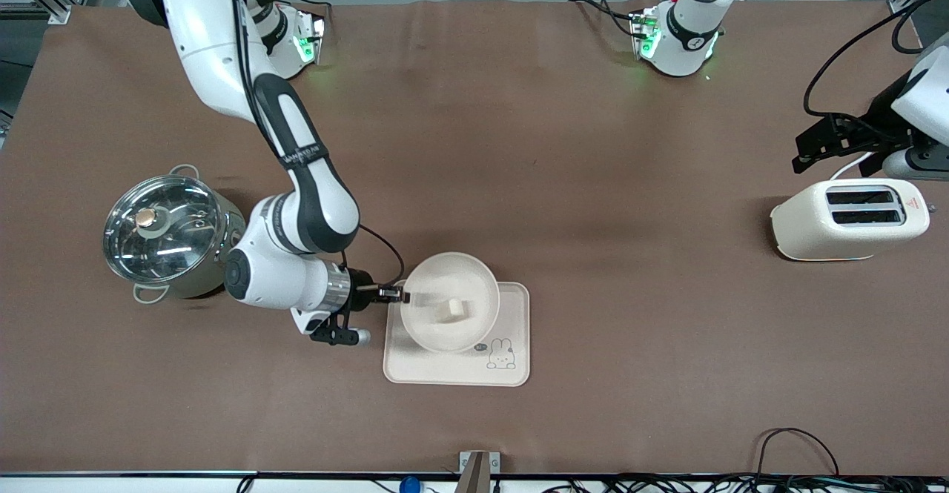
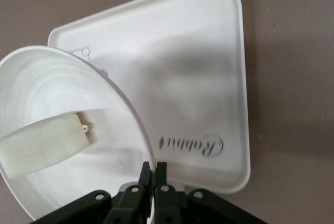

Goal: Place bun in plate and plate on tray
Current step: 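Slide the plate with the right gripper onto the white tray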

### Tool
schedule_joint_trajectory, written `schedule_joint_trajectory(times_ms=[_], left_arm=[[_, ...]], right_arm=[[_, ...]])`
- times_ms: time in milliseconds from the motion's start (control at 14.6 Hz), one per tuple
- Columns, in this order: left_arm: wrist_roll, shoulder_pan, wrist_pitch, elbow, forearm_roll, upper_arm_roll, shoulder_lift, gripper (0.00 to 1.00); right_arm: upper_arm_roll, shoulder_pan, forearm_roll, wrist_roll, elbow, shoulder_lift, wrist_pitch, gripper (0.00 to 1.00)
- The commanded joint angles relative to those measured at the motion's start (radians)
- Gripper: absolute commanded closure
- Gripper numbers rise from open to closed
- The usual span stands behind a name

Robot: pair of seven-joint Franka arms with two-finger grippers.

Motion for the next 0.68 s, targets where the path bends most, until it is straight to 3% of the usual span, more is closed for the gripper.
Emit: schedule_joint_trajectory(times_ms=[0, 137, 410, 615], left_arm=[[0.010, -0.003, -0.012, 0.018, 0.002, -0.004, -0.001, 0.00], [0.010, -0.005, -0.012, 0.016, 0.002, -0.004, -0.003, 0.00], [0.011, -0.003, -0.012, 0.016, 0.002, -0.010, -0.001, 0.00], [0.011, -0.003, -0.012, 0.015, 0.002, -0.012, -0.001, 0.00]], right_arm=[[0.007, 0.003, 0.021, 0.072, 0.146, 0.119, 0.039, 0.99], [0.007, 0.008, 0.020, 0.092, 0.200, 0.167, 0.040, 1.00], [0.023, 0.020, 0.020, 0.088, 0.208, 0.213, 0.146, 0.99], [0.023, 0.014, 0.020, 0.082, 0.208, 0.223, 0.149, 0.99]])
